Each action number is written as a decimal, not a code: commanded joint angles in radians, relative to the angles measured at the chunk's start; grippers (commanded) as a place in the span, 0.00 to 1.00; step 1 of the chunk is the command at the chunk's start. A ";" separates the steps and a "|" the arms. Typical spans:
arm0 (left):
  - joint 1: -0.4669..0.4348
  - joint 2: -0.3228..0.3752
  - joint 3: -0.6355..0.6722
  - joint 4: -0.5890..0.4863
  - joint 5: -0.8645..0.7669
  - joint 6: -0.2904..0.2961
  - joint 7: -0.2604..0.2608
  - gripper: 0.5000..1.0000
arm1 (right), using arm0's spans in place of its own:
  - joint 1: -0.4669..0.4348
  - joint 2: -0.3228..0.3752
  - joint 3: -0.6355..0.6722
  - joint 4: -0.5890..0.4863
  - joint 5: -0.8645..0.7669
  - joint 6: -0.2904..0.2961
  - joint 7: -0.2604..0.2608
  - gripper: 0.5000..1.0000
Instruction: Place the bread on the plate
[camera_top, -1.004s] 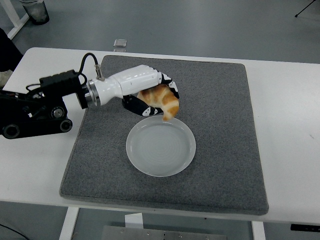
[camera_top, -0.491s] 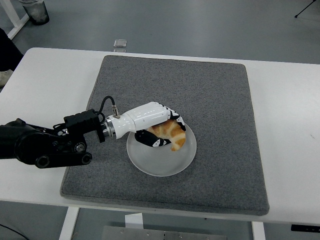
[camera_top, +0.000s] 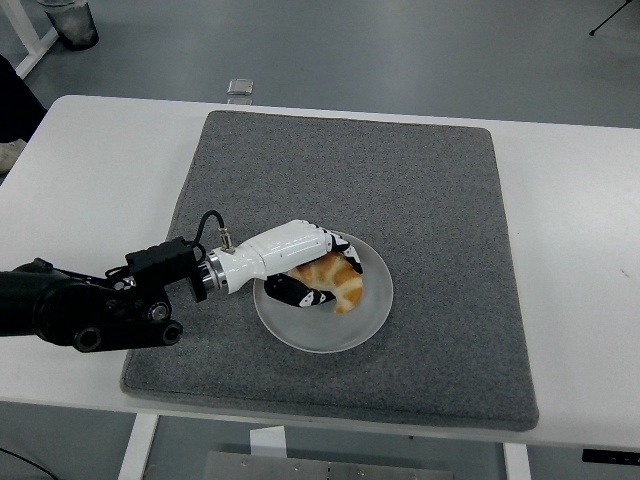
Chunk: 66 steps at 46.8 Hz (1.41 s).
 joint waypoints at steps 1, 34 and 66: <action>0.016 0.002 -0.015 -0.002 -0.003 0.000 0.000 0.00 | 0.000 0.000 0.000 0.000 0.000 0.000 0.000 0.90; 0.056 0.040 -0.058 -0.013 -0.008 0.001 0.002 0.40 | 0.000 0.000 0.000 0.002 0.000 0.000 0.000 0.90; 0.078 0.051 -0.077 -0.047 -0.009 0.001 0.002 0.93 | 0.000 0.000 0.000 0.003 0.000 0.002 0.000 0.90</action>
